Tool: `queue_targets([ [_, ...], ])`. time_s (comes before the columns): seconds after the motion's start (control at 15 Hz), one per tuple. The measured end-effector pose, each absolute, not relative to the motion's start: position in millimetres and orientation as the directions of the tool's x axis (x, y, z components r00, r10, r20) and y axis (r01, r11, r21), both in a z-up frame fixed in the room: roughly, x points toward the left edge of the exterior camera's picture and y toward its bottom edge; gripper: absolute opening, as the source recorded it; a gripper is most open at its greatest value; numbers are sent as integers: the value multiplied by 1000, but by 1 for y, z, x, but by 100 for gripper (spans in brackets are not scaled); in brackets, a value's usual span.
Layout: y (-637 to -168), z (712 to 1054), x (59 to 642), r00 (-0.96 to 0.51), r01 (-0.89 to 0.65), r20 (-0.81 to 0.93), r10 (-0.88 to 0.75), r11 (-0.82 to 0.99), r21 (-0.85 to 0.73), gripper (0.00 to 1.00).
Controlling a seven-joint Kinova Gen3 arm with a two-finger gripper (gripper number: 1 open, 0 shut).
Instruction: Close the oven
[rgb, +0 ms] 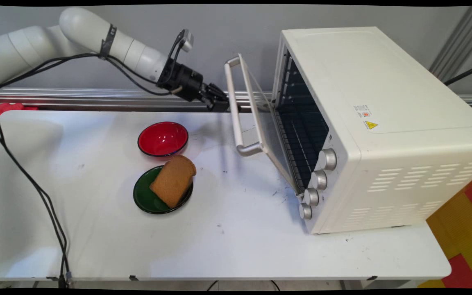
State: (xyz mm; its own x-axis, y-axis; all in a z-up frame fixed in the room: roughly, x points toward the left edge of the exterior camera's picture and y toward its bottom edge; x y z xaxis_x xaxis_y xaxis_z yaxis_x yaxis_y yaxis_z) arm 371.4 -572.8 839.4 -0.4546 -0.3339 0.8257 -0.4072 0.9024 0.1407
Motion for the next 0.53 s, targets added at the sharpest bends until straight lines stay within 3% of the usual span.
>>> queue_targets([
  [0.53, -580, 853, 356, -417, -405, 849, -325, 903, 146, 0],
])
